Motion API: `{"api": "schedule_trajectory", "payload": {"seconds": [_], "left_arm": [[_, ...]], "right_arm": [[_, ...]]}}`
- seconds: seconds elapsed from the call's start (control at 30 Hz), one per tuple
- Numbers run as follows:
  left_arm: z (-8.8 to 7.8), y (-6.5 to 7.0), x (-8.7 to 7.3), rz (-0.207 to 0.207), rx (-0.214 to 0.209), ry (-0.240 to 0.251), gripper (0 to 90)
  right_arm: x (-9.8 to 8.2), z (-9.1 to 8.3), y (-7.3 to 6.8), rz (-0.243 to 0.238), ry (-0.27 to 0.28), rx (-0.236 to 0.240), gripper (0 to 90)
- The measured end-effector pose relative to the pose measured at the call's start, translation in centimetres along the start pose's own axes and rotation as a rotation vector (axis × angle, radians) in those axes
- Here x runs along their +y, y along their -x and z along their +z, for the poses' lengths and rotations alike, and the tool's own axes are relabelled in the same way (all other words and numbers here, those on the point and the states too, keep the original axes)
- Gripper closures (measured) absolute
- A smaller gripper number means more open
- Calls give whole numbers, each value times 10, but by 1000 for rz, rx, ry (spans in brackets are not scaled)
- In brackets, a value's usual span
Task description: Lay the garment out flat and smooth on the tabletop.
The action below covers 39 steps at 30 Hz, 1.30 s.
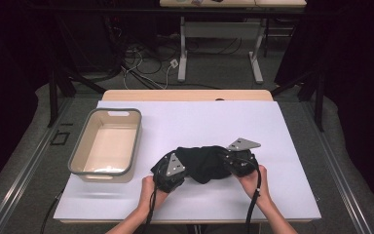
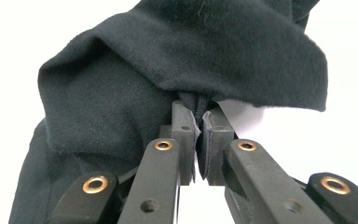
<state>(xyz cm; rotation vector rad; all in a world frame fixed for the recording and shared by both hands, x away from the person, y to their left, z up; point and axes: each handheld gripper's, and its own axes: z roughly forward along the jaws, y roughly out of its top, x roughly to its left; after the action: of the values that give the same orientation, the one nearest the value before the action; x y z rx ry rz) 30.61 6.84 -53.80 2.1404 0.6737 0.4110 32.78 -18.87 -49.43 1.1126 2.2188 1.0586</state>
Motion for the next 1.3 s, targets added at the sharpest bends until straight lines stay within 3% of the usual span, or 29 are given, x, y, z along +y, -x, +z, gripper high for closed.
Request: {"api": "schedule_trajectory", "payload": {"seconds": [0.17, 0.37, 0.47, 0.67, 0.87, 1.0, 1.07, 1.17, 1.3], "left_arm": [[-23, 3, -6, -17, -14, 17, 859], [-13, 2, -15, -23, -34, -17, 835], [-9, 0, -15, -10, -33, -28, 766], [-7, -1, -14, -5, -16, -38, 490], [-6, 1, -12, 3, -9, -32, 381], [-6, -1, -12, -1, -14, -32, 326], [-6, -2, -12, -1, -19, -33, 273], [-5, -2, -12, -8, -13, -37, 265], [-3, -3, -13, -11, -3, -46, 285]], "right_arm": [[3, -10, 1, 49, -3, 26, 803], [-8, 15, 9, 35, -92, -5, 760], [-11, 20, 13, 20, -89, -8, 719], [-8, 7, 13, -6, -56, 2, 598], [-4, -7, 7, -43, -20, 28, 435], [-3, -5, 0, -81, -54, 71, 380], [-5, 1, -5, -96, -81, 74, 392], [-8, 9, -10, -138, -106, 63, 498], [-9, 14, -9, -139, -94, 42, 685]]}}
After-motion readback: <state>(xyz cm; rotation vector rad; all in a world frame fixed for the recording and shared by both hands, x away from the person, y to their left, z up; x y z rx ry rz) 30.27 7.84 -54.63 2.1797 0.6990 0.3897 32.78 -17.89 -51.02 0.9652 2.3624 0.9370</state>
